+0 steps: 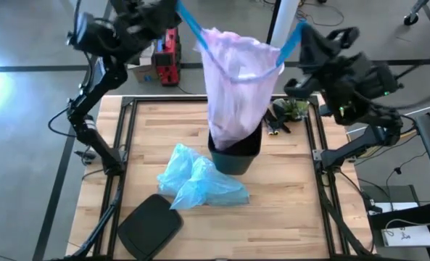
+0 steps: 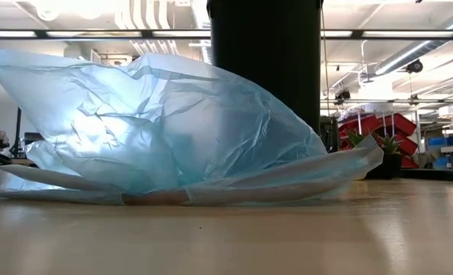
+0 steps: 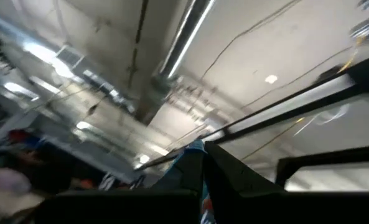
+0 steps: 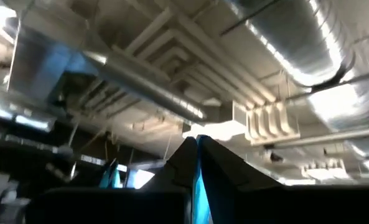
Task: Place trash/remove bag and relplace
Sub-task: Remove the pink trash bag from the trash bin
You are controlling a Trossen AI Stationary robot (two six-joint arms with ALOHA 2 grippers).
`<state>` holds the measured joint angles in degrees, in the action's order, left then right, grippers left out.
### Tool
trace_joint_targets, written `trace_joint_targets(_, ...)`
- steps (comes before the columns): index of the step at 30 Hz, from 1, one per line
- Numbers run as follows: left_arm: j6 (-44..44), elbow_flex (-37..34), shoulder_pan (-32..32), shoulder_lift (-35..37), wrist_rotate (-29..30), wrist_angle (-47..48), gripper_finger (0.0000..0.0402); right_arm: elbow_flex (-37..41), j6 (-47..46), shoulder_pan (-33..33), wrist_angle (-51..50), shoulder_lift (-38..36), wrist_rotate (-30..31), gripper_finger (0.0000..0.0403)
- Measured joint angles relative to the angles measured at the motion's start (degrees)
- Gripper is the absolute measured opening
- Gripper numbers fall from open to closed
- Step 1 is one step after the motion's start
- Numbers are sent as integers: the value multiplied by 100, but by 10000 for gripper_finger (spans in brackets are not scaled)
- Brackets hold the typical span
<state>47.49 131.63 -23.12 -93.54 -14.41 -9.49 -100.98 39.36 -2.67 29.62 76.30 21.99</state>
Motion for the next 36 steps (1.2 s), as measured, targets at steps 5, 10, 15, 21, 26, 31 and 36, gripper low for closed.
trace_joint_targets(5,-288,194,159,-294,276,678,0,-62,-371,2,-828,68,90,8)
trace_joint_targets(10,423,326,69,-642,751,-1103,0,-990,391,200,-5,476,-443,8)
trace_joint_targets(15,366,275,69,-582,597,-774,0,-1699,117,305,-1570,585,-466,8)
trace_joint_targets(21,466,237,203,-765,32,-665,0,-1653,-849,626,-3182,953,-447,8)
trace_joint_targets(26,697,256,299,-821,-269,-699,0,-1691,-1185,815,-3151,1197,-555,8)
trace_joint_targets(31,771,245,362,-898,-272,-541,0,-1670,-1608,939,-3331,1520,-788,8)
trace_joint_targets(36,813,250,402,-874,-272,-454,0,-1690,-1850,1039,-3348,1649,-1121,8)
